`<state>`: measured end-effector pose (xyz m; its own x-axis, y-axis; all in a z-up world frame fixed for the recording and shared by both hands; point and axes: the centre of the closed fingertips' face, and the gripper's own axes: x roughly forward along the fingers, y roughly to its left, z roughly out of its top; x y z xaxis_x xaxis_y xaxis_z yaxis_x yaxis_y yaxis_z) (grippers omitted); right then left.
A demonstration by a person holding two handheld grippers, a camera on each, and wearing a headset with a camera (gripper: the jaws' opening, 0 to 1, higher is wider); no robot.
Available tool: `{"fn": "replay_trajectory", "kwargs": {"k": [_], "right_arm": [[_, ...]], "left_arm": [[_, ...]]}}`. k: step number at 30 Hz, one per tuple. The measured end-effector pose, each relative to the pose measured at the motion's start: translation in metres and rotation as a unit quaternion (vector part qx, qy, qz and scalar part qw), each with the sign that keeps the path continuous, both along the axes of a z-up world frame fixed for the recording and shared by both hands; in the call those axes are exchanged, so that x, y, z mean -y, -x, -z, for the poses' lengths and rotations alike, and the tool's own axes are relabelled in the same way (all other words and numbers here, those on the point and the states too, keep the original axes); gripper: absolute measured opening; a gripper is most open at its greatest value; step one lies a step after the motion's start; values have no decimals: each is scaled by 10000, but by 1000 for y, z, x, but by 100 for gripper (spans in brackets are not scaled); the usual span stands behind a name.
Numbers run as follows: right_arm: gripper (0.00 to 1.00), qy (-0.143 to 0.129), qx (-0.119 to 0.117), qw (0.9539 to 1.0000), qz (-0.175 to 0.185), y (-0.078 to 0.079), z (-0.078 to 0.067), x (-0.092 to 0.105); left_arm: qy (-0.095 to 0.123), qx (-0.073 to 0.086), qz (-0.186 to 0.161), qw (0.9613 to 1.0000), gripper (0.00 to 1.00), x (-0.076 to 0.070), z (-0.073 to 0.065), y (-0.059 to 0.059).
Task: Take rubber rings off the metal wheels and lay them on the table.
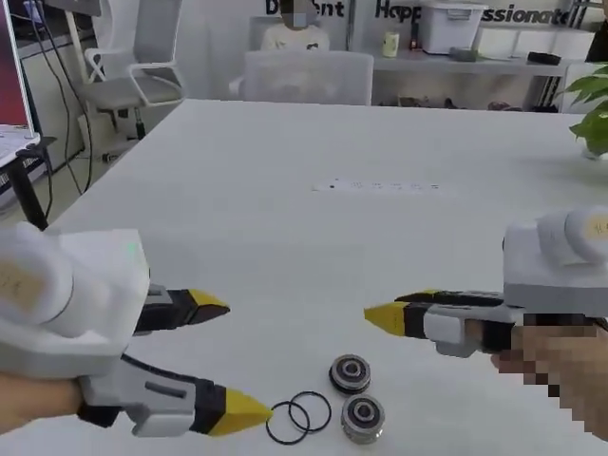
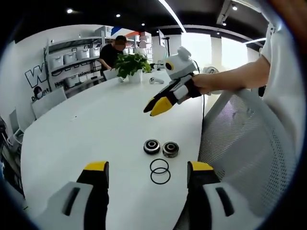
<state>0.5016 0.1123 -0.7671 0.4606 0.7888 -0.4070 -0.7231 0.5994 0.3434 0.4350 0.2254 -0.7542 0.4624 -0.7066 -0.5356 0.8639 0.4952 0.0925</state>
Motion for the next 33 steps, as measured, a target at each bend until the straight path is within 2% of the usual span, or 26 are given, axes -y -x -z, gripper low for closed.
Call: {"fn": "replay_trajectory", "kwargs": {"k": [5, 9, 13, 17, 21, 23, 26, 31, 32, 33], "right_arm": [[36, -7, 84, 10000, 23, -1, -3, 3], [36, -42, 88, 10000, -3, -1, -3, 5], [35, 50, 54, 10000, -30, -1, 4, 10], [33, 32, 219, 9996, -149, -1, 1, 10], [30, 45, 279, 9992, -268, 0, 3, 9], [27, 32, 303, 9989, -342, 0, 5, 7], [26, 15, 268, 9988, -412, -1, 9, 3], [27, 285, 126, 9976, -625, 1, 28, 5], [27, 358, 132, 9971, -655, 1, 31, 5], [27, 463, 114, 9964, -703, 1, 36, 6]], "left_arm": [[-63, 86, 118, 9999, 59, 3, -4, -7], [5, 192, 215, 9996, 57, 10, -12, -16], [79, 269, 217, 9994, 57, 16, -21, -29], [185, 424, 299, 9985, 56, 28, -31, -39], [180, 484, 435, 9977, 54, 40, -32, -48], [261, 513, 398, 9976, 52, 48, -35, -59], [418, 525, 295, 9973, 49, 62, -36, -76], [373, 437, 336, 9978, 46, 77, -24, -85], [389, 480, 347, 9975, 44, 80, -23, -87], [475, 594, 331, 9966, 43, 82, -25, -89]]}}
